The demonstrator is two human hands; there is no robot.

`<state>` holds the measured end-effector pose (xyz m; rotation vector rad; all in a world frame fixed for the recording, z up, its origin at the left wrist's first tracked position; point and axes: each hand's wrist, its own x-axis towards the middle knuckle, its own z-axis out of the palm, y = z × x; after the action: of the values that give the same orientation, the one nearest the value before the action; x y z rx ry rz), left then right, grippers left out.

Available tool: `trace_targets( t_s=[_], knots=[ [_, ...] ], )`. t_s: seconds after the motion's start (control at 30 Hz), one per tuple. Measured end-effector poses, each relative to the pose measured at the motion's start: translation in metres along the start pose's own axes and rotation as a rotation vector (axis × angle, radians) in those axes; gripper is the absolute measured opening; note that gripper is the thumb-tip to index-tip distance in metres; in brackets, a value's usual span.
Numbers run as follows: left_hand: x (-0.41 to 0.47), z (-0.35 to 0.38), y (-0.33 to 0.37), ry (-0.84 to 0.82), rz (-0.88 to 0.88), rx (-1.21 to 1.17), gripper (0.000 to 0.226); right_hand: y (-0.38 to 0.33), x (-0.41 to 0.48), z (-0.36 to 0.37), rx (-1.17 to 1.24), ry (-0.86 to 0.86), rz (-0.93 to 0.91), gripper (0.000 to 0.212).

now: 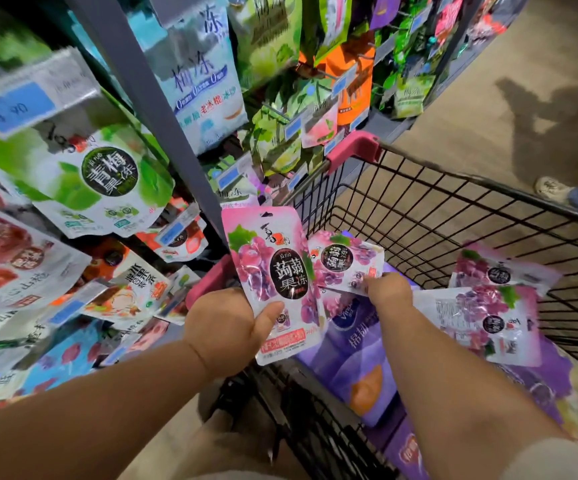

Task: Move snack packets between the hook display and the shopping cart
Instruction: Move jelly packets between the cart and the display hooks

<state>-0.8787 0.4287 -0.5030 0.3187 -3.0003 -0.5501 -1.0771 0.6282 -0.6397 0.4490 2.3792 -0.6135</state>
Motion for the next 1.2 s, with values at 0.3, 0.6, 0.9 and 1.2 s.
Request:
trace_targets(
  t_s=[0.3,0.6,0.9,1.2],
  knots=[
    [0.009,-0.003,0.005,0.071,0.099,0.017,0.066,0.050,-0.049,0.026,0.145,-0.156,0.103,0.035],
    [0.019,-0.007,0.014,0.011,0.100,0.105,0.053,0.106,-0.076,0.029,0.369,-0.173,0.217,0.047],
    [0.026,-0.006,0.016,-0.140,-0.013,0.050,0.084,0.074,-0.041,0.005,0.057,0.059,-0.063,0.078],
    [0.025,-0.005,0.014,-0.181,-0.020,0.033,0.111,0.080,-0.048,0.017,0.284,-0.085,0.005,0.072]
  ],
)
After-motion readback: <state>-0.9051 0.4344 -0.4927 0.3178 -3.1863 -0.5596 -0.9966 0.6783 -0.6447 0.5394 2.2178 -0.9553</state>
